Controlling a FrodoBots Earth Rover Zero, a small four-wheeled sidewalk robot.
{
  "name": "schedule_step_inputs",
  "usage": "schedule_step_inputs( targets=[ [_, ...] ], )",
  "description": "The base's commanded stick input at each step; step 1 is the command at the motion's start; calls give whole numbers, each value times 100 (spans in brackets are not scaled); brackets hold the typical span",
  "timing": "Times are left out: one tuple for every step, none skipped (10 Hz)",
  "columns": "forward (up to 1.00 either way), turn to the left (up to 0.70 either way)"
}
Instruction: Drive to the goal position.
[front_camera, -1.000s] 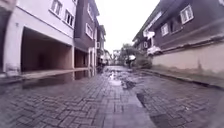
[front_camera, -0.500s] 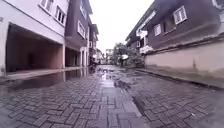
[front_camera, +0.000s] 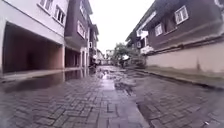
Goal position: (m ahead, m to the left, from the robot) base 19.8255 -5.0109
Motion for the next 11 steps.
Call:
schedule_step_inputs(
  targets=[
    [50, 0],
    [50, 0],
    [50, 0],
    [50, 0],
    [50, 0],
    [50, 0],
    [50, 0],
    [50, 0],
    [50, 0],
    [50, 0],
    [50, 0]
  ],
)
